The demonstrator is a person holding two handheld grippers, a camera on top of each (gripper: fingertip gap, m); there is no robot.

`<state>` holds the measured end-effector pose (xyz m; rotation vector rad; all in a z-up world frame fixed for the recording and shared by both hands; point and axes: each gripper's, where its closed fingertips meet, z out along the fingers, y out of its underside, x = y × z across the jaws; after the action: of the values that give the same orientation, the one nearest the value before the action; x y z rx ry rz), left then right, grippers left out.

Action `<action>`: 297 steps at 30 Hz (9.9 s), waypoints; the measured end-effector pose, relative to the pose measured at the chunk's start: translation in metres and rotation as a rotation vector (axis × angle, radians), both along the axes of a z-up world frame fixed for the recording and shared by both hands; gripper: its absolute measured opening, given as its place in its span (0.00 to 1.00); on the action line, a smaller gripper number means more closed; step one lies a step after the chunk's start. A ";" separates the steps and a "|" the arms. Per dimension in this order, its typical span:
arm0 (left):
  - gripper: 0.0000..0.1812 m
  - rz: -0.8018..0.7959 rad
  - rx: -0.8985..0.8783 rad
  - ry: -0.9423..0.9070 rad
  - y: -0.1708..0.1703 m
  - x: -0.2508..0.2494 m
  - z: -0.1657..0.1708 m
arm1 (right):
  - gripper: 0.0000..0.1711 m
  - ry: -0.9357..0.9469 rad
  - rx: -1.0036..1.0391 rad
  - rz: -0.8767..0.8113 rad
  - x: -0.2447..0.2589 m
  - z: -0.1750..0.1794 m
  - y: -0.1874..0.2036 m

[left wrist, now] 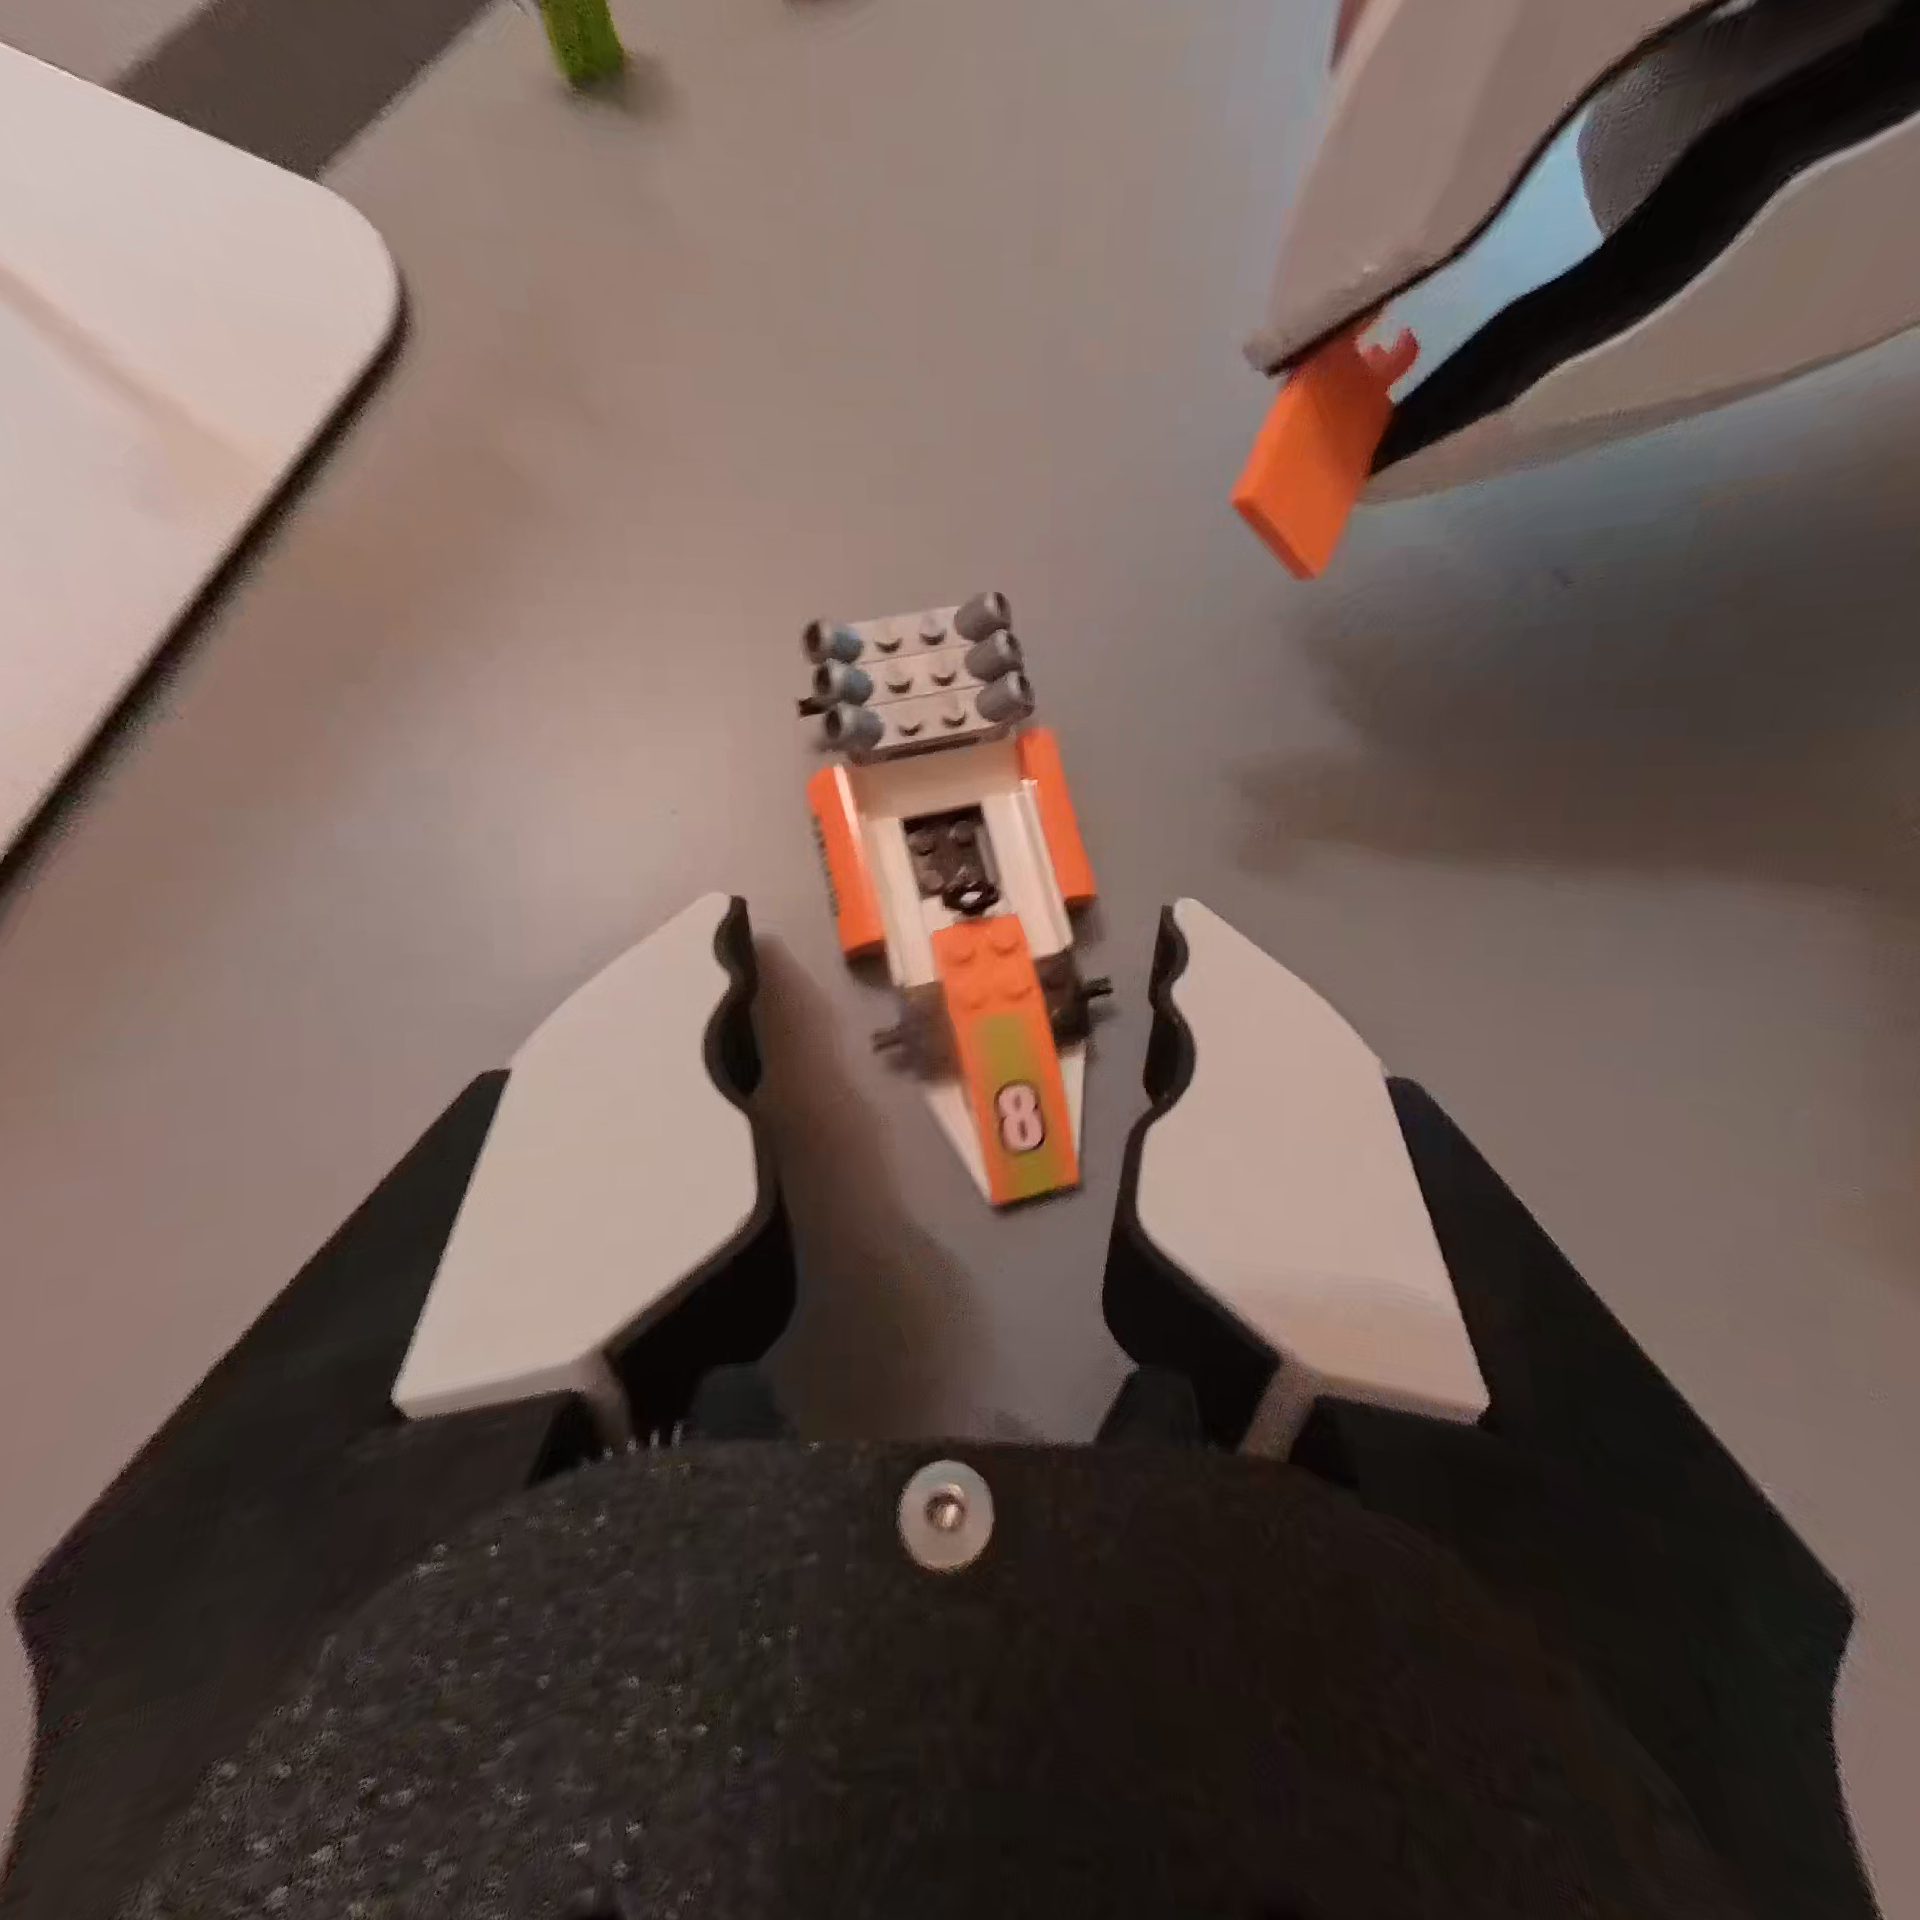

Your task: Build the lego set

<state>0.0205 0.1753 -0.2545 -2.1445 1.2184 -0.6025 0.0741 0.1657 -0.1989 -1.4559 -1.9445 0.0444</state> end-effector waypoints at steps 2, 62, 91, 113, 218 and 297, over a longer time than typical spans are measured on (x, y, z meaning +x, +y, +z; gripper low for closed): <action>0.40 -0.009 0.034 0.076 0.002 0.008 -0.008 | 0.10 -0.007 0.000 -0.018 0.003 -0.004 0.004; 0.29 -0.513 0.042 0.176 -0.058 -0.019 -0.008 | 0.12 0.236 -0.721 -0.208 -0.036 -0.018 -0.031; 0.29 -0.608 0.076 0.201 -0.082 -0.013 -0.008 | 0.20 0.544 -0.943 -0.750 -0.026 -0.044 -0.066; 0.29 -0.662 0.160 0.163 -0.098 -0.008 0.027 | 0.27 0.697 -1.329 -0.710 -0.041 -0.022 -0.084; 0.10 -0.636 0.328 -0.388 -0.142 0.001 0.125 | 0.15 0.709 -0.365 -0.195 -0.053 0.069 -0.133; 0.10 -0.508 -0.647 -0.714 -0.153 0.005 0.133 | 0.25 0.578 -0.177 0.011 -0.047 0.069 -0.141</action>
<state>0.0259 0.0224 -0.1215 -1.7480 1.2258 -2.0042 0.0270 0.0247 -0.1299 -1.3503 -1.4977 0.5898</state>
